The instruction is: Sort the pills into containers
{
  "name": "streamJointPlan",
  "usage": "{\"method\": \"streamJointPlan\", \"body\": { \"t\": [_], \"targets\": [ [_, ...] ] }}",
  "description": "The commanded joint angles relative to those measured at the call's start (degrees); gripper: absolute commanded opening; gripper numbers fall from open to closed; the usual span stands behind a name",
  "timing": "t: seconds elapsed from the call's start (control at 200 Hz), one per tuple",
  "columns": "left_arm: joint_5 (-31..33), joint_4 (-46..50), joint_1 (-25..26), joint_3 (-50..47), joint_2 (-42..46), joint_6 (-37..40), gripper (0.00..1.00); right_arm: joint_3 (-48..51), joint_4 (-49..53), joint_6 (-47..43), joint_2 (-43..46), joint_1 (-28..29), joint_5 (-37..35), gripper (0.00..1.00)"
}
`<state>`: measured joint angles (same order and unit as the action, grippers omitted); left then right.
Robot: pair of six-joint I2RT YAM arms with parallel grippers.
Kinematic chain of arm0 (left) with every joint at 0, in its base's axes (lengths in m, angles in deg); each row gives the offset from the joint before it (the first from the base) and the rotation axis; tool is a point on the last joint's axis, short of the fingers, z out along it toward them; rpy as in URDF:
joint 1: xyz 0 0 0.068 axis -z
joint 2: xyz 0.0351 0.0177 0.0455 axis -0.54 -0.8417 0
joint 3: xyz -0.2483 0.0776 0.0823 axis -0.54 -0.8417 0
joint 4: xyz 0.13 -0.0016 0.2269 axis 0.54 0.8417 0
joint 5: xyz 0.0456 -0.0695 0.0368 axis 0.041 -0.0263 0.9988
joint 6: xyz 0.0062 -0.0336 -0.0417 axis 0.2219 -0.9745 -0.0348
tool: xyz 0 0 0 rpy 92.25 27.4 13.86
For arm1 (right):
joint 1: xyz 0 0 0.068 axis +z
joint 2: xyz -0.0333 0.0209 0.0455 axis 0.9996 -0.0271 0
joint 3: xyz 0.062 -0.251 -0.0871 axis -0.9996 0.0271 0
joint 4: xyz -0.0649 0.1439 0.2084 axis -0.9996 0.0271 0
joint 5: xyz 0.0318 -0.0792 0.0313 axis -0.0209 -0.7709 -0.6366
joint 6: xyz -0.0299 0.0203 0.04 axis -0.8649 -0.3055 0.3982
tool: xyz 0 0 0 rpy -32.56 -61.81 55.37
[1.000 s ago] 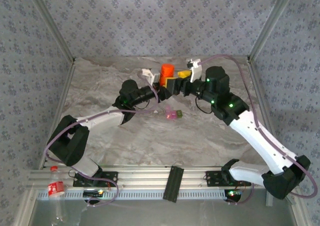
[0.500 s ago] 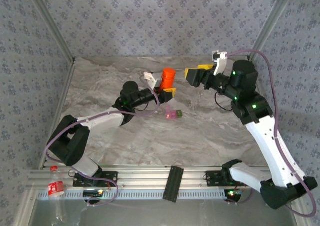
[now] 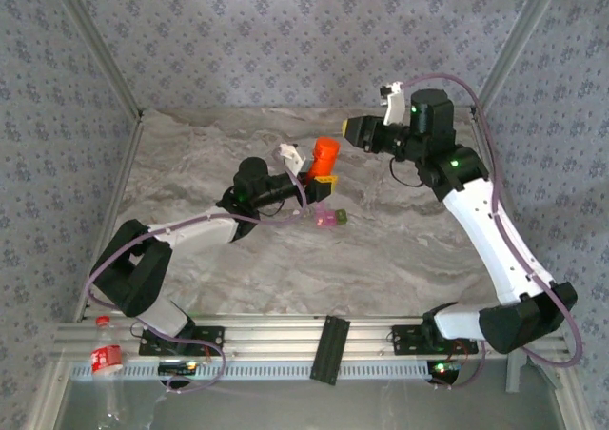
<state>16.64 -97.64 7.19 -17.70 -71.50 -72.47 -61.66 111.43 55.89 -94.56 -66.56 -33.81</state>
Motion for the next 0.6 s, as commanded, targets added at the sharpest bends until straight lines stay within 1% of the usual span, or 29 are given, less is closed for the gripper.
{"method": "streamJointPlan", "body": {
  "t": [0.0, 0.1, 0.31, 0.34, 0.595],
  "targets": [
    [-1.3, -0.9, 0.4, 1.0, 0.6, 1.3, 0.00, -2.0, 1.3, -1.2, -0.9, 1.6, 1.1, 0.32],
    [-1.1, -0.7, 0.5, 1.5, 0.3, 1.3, 0.00, -1.4, 2.2, -2.4, -1.4, 3.3, 0.4, 0.30],
    [-1.0, -0.1, 0.5, 2.6, -0.3, 1.3, 0.00, -0.7, 7.7, -6.2, -3.3, 7.7, -1.5, 0.27],
    [-0.9, -0.1, 0.5, 2.6, -0.3, 1.3, 0.00, -0.3, 8.2, -6.5, -3.4, 8.0, -1.5, 0.26],
    [0.1, -0.1, 0.5, 2.8, -0.2, 1.2, 0.00, 2.5, 7.6, -5.1, -2.8, 8.5, -1.1, 0.25]
  ]
}}
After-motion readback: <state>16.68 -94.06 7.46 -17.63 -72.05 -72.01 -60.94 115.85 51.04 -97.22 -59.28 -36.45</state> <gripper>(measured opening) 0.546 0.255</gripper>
